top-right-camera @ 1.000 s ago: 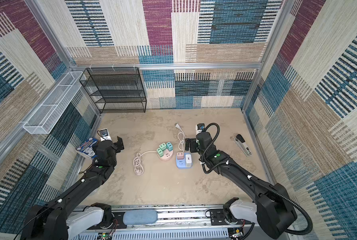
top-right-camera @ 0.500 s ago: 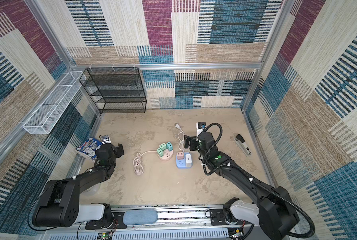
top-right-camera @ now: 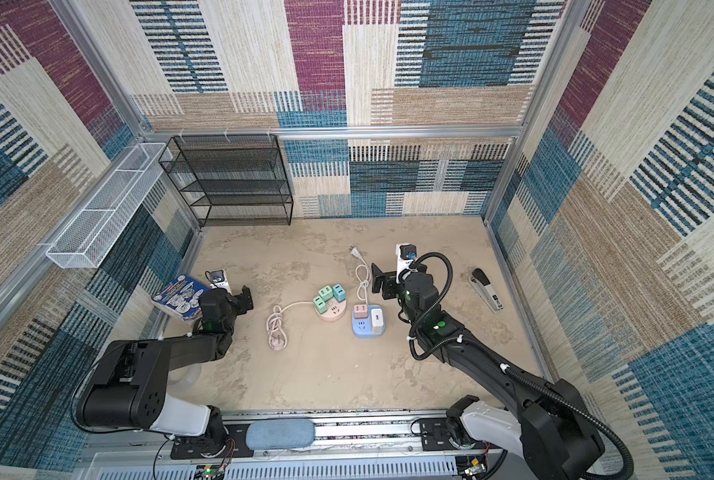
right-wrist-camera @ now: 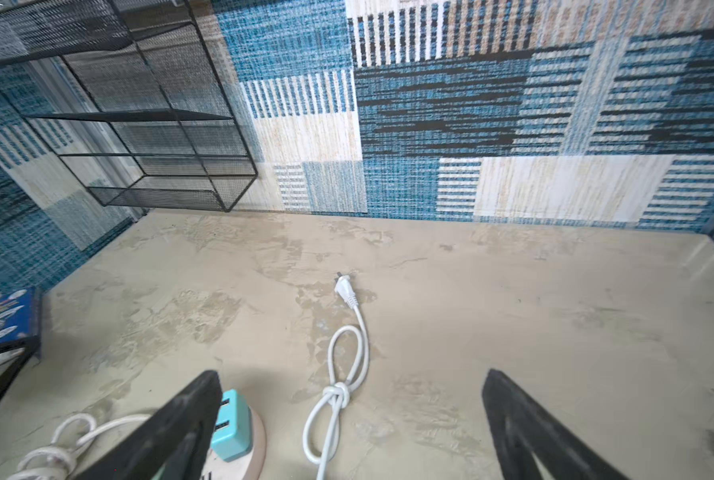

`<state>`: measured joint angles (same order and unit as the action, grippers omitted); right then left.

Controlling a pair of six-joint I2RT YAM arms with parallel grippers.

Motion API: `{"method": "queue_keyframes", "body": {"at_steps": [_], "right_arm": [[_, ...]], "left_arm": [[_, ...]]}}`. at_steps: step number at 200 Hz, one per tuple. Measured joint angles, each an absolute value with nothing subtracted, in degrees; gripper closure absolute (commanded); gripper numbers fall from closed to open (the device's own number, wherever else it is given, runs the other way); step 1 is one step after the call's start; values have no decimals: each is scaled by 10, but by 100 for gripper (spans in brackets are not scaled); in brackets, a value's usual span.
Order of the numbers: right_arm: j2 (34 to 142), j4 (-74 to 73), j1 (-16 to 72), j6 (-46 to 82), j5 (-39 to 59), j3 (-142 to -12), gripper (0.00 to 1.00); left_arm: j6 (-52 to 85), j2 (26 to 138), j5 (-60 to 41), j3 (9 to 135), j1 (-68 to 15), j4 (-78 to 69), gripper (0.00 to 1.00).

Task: Insert the plug

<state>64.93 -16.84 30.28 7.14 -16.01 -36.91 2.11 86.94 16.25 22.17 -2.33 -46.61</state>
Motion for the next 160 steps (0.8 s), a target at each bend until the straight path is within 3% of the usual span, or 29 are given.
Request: {"method": "queue_keyframes", "body": {"at_steps": [61,86,138,160], "right_arm": [[637,-233,232,6,-282,-291,0],[696,-320,178,-12,-286,-256,0],[865,-581,23,-26,-145,-122,0],[879,-646,5,-15,-96,-116,0]], "left_arm": [[15,878,149,218,-20,-503,1],[15,879,149,224,-21,-496,1],[15,880,149,224,-21,-495,1],[15,881,149,224,-21,-495,1]]}}
